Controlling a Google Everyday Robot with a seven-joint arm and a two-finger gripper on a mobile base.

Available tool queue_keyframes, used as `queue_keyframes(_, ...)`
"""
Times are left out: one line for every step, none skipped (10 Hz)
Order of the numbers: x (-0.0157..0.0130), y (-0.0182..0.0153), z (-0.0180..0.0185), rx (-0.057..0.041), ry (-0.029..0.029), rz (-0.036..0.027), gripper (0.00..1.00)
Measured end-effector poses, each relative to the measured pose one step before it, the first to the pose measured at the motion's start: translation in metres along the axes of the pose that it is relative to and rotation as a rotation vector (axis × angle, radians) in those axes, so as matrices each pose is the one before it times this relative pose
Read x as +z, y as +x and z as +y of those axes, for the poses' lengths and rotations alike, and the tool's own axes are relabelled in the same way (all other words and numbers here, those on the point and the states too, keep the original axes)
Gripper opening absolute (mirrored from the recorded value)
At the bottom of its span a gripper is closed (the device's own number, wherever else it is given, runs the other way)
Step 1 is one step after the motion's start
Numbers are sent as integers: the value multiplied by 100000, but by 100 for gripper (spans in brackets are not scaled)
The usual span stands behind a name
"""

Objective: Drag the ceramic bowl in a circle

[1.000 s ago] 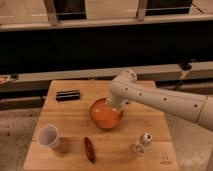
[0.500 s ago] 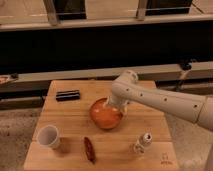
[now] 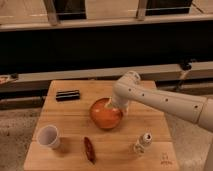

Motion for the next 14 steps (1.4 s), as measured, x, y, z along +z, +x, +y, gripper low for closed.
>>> queue_keyframes(337, 130, 303, 875, 447, -571, 80)
queue_keyframes(320, 68, 235, 640, 424, -544, 80)
queue_keyframes(187, 42, 143, 318, 249, -226, 80)
queue_keyframes(201, 69, 176, 268, 303, -261, 80)
queue_keyframes(268, 69, 265, 351, 292, -445, 80)
queue_keyframes(183, 26, 137, 189, 246, -388, 80)
queue_keyframes(173, 15, 82, 46, 265, -404, 80)
queue_keyframes(560, 1, 83, -234, 771, -1218, 80)
queue_keyframes(305, -22, 75, -238, 222, -658, 80)
queue_keyframes(336, 11, 79, -355, 226, -697, 80)
queue_keyframes(281, 25, -31, -473, 48, -542, 80)
queue_keyframes(278, 2, -90, -403, -33, -556, 80)
queue_keyframes(165, 32, -76, -271, -16, -337, 79)
queue_keyframes(171, -49, 29, -251, -347, -488, 75)
